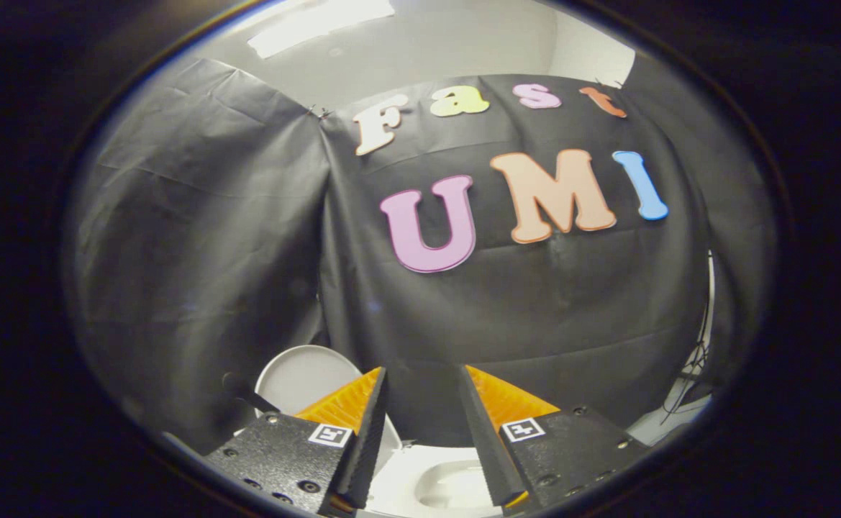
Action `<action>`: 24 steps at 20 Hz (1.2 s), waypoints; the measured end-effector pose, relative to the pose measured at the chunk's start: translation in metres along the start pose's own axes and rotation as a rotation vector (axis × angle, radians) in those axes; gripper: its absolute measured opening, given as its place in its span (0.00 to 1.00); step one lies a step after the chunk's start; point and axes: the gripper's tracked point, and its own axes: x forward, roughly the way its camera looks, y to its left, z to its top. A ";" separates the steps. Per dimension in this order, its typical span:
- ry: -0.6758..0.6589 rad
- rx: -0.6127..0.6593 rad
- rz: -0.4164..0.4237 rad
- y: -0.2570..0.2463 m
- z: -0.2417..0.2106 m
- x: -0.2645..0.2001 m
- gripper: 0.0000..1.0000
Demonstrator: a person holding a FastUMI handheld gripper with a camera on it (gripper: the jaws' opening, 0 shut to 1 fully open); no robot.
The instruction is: Open the toilet lid.
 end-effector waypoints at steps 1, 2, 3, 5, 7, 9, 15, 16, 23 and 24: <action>0.004 -0.005 -0.025 -0.014 -0.001 -0.005 0.61; 0.010 -0.010 -0.050 -0.030 -0.002 -0.009 0.61; 0.018 -0.012 -0.070 -0.044 -0.004 -0.015 0.61; 0.025 -0.008 -0.104 -0.069 -0.005 -0.024 0.61; 0.035 0.001 -0.128 -0.092 -0.009 -0.037 0.61; 0.061 0.010 -0.158 -0.115 -0.016 -0.048 0.61; 0.113 0.061 -0.159 -0.157 -0.036 -0.074 0.61; 0.114 0.072 -0.152 -0.162 -0.038 -0.076 0.61; 0.143 0.141 -0.141 -0.199 -0.063 -0.087 0.61; 0.149 0.153 -0.138 -0.205 -0.066 -0.087 0.61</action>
